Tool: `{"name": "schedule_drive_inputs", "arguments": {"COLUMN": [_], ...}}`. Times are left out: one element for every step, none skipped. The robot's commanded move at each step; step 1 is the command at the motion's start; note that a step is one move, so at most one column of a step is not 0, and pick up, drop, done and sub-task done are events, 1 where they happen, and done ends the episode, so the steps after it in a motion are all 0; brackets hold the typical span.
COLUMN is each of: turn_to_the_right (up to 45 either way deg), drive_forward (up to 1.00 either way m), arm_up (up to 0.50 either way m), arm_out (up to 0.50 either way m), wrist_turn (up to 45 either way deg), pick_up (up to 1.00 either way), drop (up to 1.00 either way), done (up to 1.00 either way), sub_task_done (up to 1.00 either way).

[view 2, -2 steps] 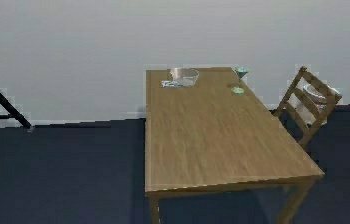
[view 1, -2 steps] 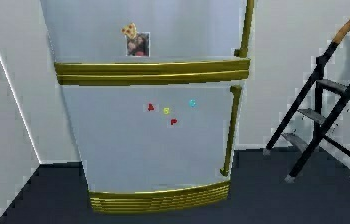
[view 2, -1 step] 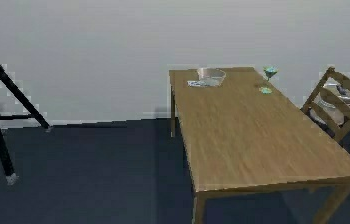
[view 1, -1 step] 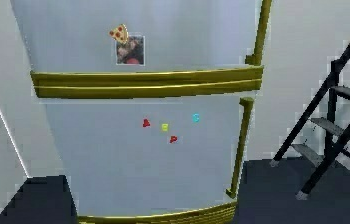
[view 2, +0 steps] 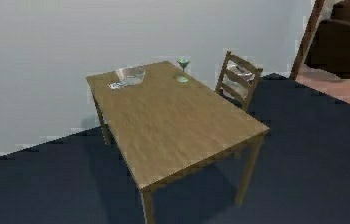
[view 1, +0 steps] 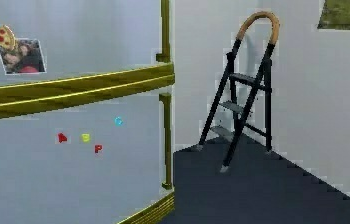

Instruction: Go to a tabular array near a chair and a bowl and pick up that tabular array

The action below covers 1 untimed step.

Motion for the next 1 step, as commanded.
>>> {"name": "schedule_drive_inputs", "arguments": {"turn_to_the_right": [3.0], "drive_forward": [0.00], "arm_up": [0.00], "arm_out": [0.00], "wrist_turn": [0.0], "pick_up": [0.00], "drop": [0.00], "done": [0.00], "sub_task_done": [0.00]}}
